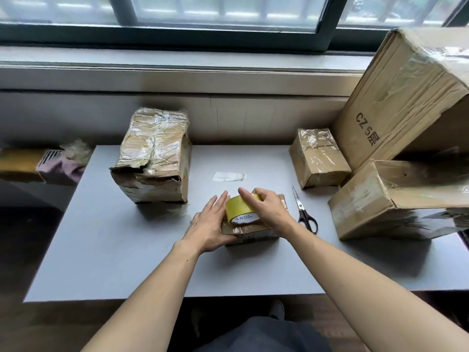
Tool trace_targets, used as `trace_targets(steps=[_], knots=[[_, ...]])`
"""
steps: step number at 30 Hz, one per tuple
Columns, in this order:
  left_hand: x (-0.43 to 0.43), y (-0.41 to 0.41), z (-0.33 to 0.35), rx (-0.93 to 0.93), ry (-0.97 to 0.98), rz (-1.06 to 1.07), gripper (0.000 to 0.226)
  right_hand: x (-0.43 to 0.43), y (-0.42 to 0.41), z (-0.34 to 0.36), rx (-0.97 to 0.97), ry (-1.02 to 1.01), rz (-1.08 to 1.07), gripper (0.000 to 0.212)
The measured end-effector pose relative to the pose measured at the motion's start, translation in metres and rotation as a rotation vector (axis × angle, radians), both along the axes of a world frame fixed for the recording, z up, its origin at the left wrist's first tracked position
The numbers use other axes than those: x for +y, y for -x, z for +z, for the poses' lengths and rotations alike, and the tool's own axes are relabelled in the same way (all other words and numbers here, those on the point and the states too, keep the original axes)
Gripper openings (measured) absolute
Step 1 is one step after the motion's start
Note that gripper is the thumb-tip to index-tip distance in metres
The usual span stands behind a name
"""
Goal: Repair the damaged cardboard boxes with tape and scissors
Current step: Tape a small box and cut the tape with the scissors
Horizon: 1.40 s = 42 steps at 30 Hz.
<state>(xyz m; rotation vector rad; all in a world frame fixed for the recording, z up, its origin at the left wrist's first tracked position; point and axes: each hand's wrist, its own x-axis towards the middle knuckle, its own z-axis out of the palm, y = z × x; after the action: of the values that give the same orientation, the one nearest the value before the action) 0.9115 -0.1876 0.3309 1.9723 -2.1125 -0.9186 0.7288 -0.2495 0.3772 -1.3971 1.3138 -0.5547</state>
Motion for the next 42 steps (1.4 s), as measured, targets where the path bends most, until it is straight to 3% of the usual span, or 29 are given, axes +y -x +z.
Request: trace_targets(steps=[8, 14, 19, 23, 29, 35, 42], knots=[[0.0, 0.005, -0.001, 0.027, 0.043, 0.032, 0.097, -0.004, -0.002, 0.002, -0.05, -0.015, -0.036, 0.056], [0.0, 0.005, -0.003, -0.032, 0.014, 0.034, 0.099, -0.015, -0.012, 0.028, 0.427, 0.312, 0.101, 0.061], [-0.001, 0.009, 0.006, -0.109, -0.04, -0.021, 0.098, -0.018, 0.018, 0.027, 0.744, 0.535, 0.214, 0.049], [-0.003, 0.012, 0.013, -0.146, -0.069, -0.057, 0.092, -0.015, 0.019, 0.027, 0.744, 0.575, 0.21, 0.044], [-0.029, 0.022, 0.02, -0.078, 0.19, 0.149, 0.037, -0.012, 0.016, 0.019, 0.774, 0.64, 0.213, 0.05], [-0.063, 0.052, 0.027, 0.02, 0.153, 0.174, 0.031, -0.012, 0.019, 0.015, 0.717, 0.677, 0.17, 0.048], [-0.056, 0.069, -0.004, -0.269, 0.223, 0.216, 0.025, -0.009, 0.016, 0.004, 0.599, 0.681, 0.128, 0.044]])
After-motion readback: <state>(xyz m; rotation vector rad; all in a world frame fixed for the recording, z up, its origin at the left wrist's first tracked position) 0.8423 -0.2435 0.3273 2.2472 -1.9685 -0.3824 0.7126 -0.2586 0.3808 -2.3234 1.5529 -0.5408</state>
